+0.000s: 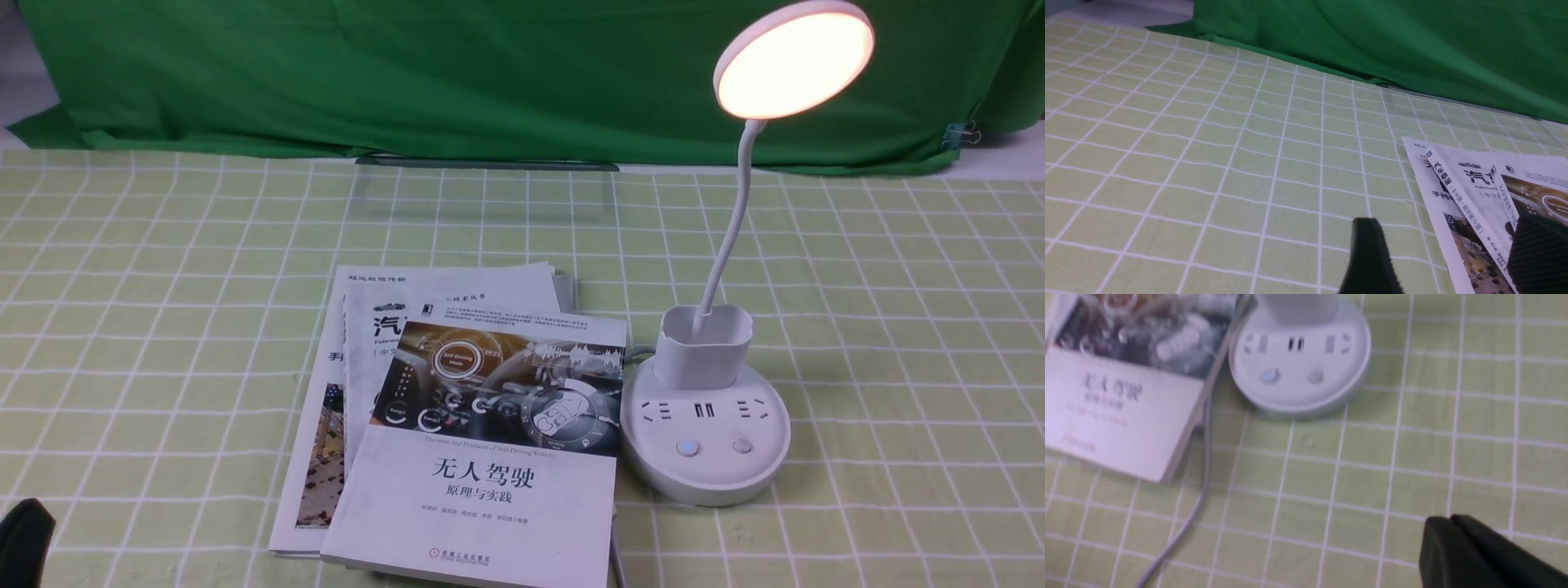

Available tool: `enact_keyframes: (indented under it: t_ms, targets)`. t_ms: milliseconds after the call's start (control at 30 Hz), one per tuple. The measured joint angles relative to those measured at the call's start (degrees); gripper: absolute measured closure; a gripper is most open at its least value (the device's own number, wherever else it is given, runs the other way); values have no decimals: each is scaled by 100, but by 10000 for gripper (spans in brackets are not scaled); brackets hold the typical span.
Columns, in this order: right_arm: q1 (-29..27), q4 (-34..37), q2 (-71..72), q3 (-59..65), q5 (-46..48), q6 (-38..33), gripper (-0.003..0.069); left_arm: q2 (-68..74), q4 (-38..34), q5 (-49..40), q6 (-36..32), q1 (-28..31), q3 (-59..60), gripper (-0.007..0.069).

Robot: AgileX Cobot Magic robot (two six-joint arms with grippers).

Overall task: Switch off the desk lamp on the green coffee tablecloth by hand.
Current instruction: 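Press the power button on the lamp base to turn the lamp off with the right gripper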

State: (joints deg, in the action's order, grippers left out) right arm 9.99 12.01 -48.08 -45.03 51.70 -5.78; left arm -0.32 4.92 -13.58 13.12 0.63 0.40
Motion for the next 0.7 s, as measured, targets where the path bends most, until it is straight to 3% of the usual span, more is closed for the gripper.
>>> enact_keyframes:
  t_ms: [367,700]
  targets:
    - [1592,-609,-3170,-1062,-547,71,610,0,0,0,0,0,0,214]
    - [1673,-663,-4539,-1609,-1002,65,610,0,0,0,0,0,0,214]
